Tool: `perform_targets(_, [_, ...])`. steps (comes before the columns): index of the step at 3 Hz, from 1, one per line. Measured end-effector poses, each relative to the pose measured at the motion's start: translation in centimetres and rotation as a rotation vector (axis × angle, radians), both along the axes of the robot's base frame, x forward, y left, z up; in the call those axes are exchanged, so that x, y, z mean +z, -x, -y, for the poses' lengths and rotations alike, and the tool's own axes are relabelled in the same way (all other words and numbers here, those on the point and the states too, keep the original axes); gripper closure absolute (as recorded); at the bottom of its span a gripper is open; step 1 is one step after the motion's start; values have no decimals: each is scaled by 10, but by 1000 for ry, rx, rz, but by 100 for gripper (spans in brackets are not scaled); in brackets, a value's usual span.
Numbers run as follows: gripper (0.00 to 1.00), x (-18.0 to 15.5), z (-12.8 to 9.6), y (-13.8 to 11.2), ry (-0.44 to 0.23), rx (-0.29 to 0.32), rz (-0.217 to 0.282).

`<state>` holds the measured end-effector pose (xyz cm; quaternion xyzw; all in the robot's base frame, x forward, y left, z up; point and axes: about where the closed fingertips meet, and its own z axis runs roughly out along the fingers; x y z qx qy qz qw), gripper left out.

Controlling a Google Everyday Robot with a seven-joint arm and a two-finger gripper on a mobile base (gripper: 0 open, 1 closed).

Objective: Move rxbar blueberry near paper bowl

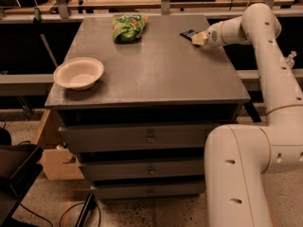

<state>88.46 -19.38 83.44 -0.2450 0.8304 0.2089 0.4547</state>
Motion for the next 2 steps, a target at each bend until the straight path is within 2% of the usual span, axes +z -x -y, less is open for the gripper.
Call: perform_targets(2, [100, 0, 0, 0, 0, 0, 0])
